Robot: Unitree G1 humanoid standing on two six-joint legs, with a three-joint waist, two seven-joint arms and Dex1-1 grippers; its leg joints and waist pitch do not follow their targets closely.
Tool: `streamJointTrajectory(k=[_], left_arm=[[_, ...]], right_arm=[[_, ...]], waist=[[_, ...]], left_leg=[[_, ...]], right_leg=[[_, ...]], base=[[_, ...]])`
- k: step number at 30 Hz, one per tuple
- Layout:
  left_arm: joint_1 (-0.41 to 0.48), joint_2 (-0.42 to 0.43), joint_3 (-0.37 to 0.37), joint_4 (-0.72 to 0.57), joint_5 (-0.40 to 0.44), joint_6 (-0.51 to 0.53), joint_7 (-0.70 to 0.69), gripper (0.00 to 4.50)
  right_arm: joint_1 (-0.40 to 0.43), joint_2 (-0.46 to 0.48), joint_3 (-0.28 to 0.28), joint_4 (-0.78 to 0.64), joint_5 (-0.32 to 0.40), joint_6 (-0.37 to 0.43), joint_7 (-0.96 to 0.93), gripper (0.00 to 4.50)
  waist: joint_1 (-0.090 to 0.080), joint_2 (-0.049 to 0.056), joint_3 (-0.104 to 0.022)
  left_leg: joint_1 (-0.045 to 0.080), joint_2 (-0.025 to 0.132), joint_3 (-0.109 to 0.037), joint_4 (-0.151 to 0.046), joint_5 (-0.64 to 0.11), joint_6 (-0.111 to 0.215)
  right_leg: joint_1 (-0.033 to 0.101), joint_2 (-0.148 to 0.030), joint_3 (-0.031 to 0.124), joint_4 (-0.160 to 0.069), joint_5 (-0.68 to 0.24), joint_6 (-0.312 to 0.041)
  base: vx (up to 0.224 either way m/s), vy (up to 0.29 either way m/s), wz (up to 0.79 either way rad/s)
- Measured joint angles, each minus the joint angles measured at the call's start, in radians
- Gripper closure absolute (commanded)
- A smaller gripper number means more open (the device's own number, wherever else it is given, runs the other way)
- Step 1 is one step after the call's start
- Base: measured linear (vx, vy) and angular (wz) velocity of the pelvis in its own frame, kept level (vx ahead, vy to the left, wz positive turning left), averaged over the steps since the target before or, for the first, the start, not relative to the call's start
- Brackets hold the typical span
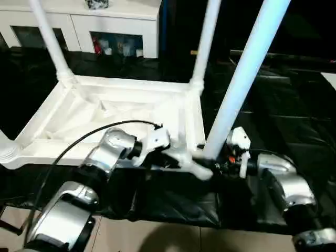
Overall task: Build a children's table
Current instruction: Rotate leg to tighten
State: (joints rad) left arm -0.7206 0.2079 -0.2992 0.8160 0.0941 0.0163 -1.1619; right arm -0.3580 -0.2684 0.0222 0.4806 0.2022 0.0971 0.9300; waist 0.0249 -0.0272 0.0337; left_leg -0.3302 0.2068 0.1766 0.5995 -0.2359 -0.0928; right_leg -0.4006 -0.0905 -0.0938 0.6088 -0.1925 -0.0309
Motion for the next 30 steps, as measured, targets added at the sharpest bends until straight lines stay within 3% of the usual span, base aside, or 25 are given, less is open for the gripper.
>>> streamJointTrajectory(k=[11,13,21,30], left_arm=[[-0.033,-0.124,0.019,0.066,0.057,0.043,0.307,4.50],[-0.033,-0.128,0.019,0.067,0.059,0.043,0.322,4.50],[-0.032,-0.126,0.012,0.066,0.061,0.011,0.299,4.50],[-0.023,-0.068,-0.004,0.050,0.053,-0.079,0.181,4.50]], right_arm=[[-0.126,0.158,-0.077,0.179,-0.099,-0.061,-0.487,2.52],[-0.132,0.169,-0.077,0.190,-0.121,-0.072,-0.523,1.98],[-0.111,0.137,-0.062,0.184,-0.120,-0.103,-0.447,1.17],[0.051,-0.115,-0.038,-0.005,-0.016,-0.063,-0.034,0.50]], waist=[[-0.042,-0.006,-0.004],[-0.044,-0.008,-0.005],[-0.042,-0.008,-0.005],[-0.018,0.005,0.002]], left_leg=[[-0.001,-0.001,-0.003,0.000,0.000,0.000],[-0.001,-0.001,-0.003,0.000,0.000,0.000],[-0.002,-0.001,-0.003,-0.001,0.000,0.000],[-0.004,0.000,-0.002,-0.004,0.003,0.006]], right_leg=[[0.001,0.000,-0.001,-0.001,-0.003,0.006],[0.001,0.000,-0.001,-0.001,-0.003,0.006],[0.001,0.000,-0.001,-0.002,0.000,0.002],[0.000,0.000,-0.001,-0.002,-0.005,0.008]], base=[[0.000,0.000,0.00],[0.000,0.000,0.00],[0.000,0.000,0.00],[0.000,0.000,0.00]])
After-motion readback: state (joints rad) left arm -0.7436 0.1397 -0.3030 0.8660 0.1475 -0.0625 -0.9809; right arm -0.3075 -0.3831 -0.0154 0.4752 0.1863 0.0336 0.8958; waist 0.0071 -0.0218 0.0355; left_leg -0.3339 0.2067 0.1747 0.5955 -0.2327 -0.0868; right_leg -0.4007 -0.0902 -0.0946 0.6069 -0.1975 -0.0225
